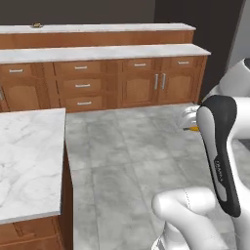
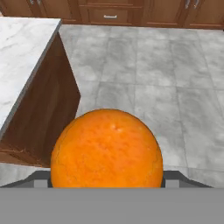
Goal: Pick up each orange from the fridge and place one orange on each plate on the dining counter.
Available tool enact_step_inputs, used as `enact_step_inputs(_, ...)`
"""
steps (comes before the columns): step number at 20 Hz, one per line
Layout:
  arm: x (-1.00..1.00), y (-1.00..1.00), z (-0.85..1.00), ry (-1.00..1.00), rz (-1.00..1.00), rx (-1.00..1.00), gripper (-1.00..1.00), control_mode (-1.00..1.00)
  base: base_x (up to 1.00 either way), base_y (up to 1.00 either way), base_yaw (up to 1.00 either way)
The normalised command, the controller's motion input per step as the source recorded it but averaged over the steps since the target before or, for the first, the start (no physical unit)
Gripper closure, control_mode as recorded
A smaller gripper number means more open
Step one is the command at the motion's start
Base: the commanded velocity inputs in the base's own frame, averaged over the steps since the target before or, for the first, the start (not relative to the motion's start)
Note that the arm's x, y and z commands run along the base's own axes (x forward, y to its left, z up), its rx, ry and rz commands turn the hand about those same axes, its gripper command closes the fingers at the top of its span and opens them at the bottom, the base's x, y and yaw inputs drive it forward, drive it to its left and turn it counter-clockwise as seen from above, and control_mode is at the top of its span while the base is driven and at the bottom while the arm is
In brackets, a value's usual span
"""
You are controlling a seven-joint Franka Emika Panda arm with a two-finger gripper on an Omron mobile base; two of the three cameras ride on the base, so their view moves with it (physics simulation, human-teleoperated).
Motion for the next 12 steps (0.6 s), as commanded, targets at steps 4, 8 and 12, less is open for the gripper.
enact_step_inputs(4, 0.0, 0.0, 0.0, 0.0, 0.0, 0.0, 1.0, 1.0, 1.0, -0.82, 0.35)
enact_step_inputs(8, 0.0, 0.0, 0.0, 0.0, 0.0, 0.0, 1.0, 1.0, 1.0, -0.74, 0.36)
enact_step_inputs(12, 0.0, 0.0, 0.0, 0.0, 0.0, 0.0, 1.0, 1.0, 1.0, -0.48, 0.37)
